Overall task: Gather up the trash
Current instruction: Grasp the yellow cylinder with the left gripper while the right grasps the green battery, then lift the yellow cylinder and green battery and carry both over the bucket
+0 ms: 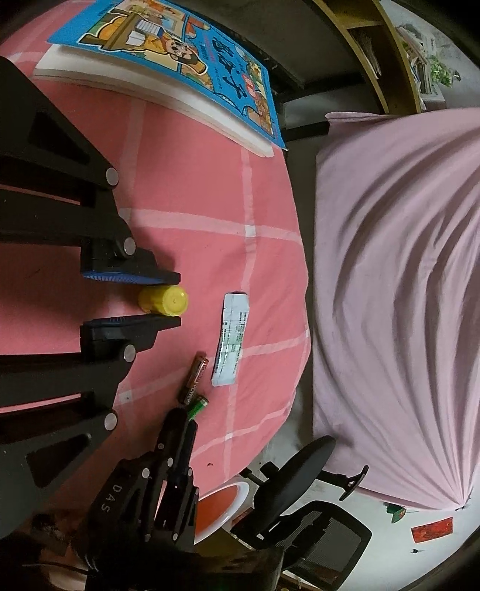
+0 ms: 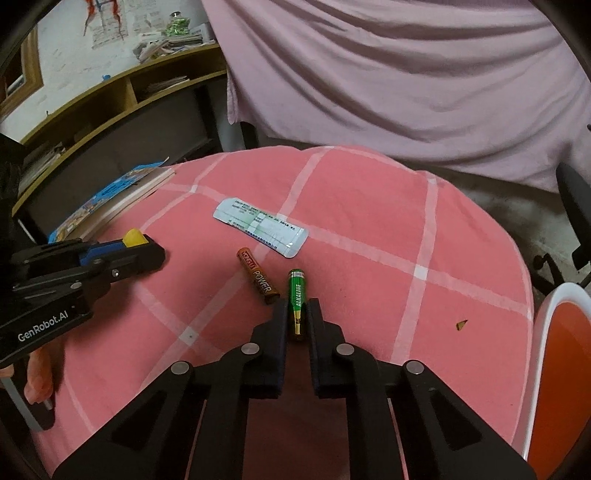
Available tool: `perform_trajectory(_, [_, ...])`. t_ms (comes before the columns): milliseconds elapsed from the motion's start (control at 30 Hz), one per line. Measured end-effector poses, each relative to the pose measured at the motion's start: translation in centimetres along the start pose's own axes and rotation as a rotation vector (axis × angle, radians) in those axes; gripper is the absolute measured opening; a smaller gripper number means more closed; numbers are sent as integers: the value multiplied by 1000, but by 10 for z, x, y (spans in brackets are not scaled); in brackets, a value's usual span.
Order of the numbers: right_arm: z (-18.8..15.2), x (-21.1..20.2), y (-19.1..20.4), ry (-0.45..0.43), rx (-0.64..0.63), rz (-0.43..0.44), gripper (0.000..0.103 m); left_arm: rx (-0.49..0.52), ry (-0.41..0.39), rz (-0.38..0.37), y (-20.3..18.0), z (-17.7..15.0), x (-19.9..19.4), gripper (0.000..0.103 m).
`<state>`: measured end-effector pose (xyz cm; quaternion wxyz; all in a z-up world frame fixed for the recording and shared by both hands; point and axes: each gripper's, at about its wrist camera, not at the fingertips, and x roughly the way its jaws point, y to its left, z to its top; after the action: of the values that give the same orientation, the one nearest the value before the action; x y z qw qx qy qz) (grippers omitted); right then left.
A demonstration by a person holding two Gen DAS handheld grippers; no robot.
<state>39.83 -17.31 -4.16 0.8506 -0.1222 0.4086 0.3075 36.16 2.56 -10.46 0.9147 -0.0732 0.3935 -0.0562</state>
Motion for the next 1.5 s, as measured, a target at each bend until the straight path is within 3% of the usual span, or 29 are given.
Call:
perform_trajectory(167, [-2, -14, 1, -72, 1, -44, 8, -31, -28, 4, 2, -2, -8, 12])
perform_trajectory(433, [-14, -58, 8, -315, -1, -134, 8, -86, -111, 32, 1, -10, -29, 12])
perform_trajectory(533, [-21, -75, 12, -425, -4, -157, 8, -89, -187, 55, -3, -14, -44, 12])
perform_trajectory(767, [-32, -100, 18, -590, -14, -180, 8, -87, -345, 106, -13, -24, -73, 12])
perform_trajectory(1067, [-46, -125, 26, -731, -45, -180, 8, -85, -488, 122, -30, -34, -104, 12])
perform_trajectory(1500, [-77, -165, -9, -822, 10, -262, 8, 82, -504, 66, -112, -25, -112, 12])
